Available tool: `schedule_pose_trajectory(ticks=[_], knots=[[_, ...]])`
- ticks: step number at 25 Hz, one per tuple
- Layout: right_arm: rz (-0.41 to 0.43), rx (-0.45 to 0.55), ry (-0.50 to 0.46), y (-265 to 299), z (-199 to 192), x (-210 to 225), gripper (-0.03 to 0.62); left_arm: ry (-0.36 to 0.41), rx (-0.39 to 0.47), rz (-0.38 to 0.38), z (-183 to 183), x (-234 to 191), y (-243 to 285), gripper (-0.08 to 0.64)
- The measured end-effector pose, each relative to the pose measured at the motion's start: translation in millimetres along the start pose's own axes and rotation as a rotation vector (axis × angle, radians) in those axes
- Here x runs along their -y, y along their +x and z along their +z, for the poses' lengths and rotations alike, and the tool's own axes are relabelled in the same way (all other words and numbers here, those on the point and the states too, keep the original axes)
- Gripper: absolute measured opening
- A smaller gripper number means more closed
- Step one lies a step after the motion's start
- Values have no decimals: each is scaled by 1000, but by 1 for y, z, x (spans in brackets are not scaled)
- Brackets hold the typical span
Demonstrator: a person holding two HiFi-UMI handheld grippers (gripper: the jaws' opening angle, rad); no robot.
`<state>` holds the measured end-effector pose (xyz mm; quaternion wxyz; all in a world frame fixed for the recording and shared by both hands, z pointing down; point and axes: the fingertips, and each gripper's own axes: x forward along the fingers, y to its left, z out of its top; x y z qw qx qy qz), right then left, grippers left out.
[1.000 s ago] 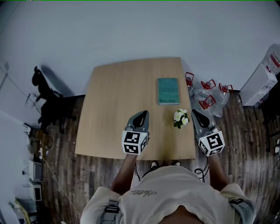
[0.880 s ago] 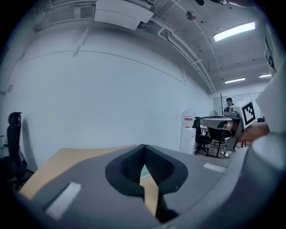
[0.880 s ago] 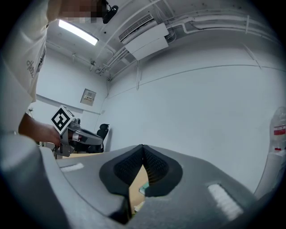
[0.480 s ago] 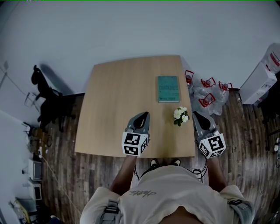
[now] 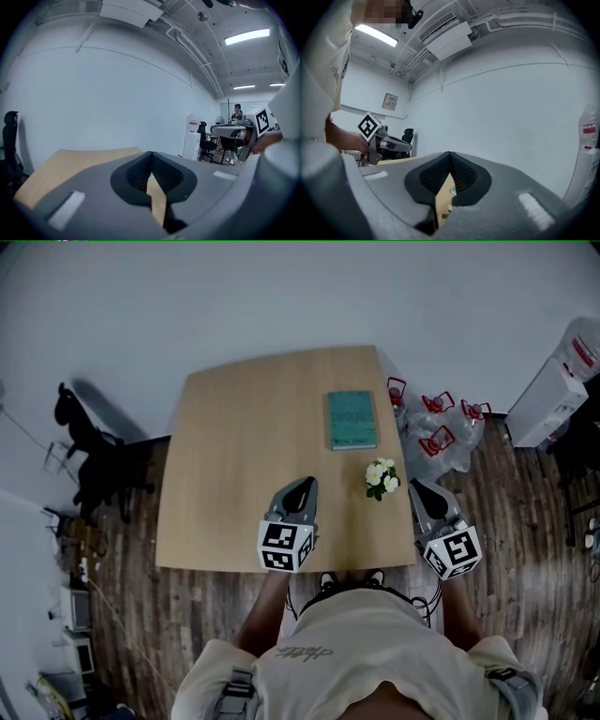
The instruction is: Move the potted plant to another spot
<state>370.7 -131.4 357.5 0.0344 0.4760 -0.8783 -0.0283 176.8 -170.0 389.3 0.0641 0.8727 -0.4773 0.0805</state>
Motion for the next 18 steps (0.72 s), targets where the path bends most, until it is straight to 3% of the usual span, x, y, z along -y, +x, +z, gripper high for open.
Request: schedule_pose_trajectory(ticks=[12,18], knots=[[4,-29,23,-1,-15,1,2,-30,-29,11,-18,-5,2,12],[12,-28,17,-2,-16,-1,2,22,-58,27,-27,0,2,12]])
